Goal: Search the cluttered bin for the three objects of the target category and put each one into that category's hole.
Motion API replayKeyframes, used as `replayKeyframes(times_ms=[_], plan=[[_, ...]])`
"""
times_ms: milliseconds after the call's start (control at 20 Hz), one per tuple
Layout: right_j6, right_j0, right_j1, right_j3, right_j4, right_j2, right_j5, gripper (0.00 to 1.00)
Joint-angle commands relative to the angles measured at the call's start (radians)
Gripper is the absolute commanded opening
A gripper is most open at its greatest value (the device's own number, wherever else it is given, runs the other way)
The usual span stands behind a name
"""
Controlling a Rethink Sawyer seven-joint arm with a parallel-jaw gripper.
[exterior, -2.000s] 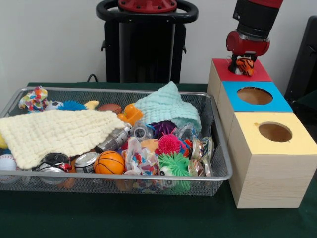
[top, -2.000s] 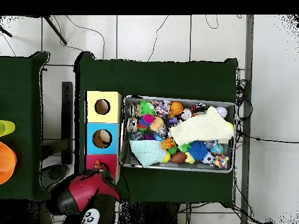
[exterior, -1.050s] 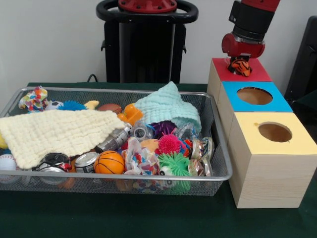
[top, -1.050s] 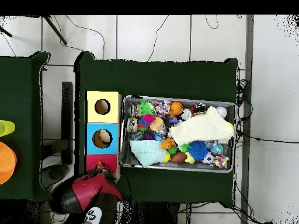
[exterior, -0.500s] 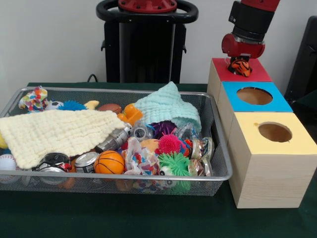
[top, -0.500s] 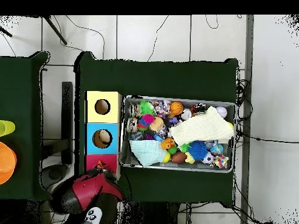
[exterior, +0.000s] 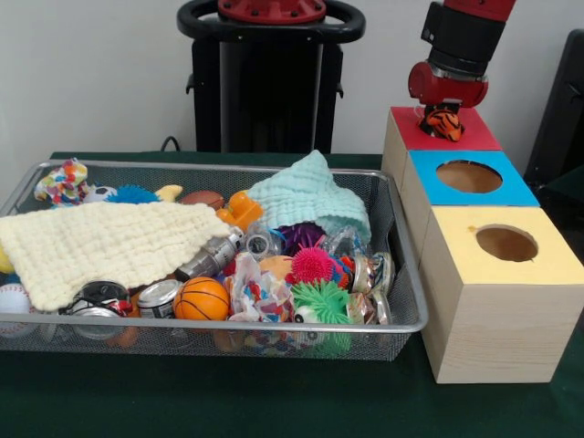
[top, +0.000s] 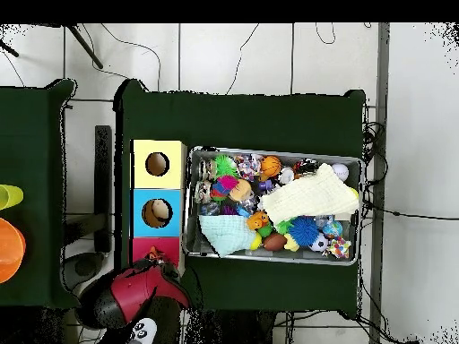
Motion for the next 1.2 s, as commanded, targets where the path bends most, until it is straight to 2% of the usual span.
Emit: replayKeyframes(times_ms=[50, 550, 600, 1200], plan=[[0.176, -0.038, 0.065, 0.001, 0.001, -0.016, -0.058, 0.00], [0.160, -0.039, 0.064, -0.005, -0.004, -0.007, -0.036, 0.00], [0.160, -0.040, 0.064, -0.003, -0.003, -0.006, -0.035, 1.00], [0.152, -0.045, 0.063, -0.004, -0.008, -0.002, -0.037, 1.00]])
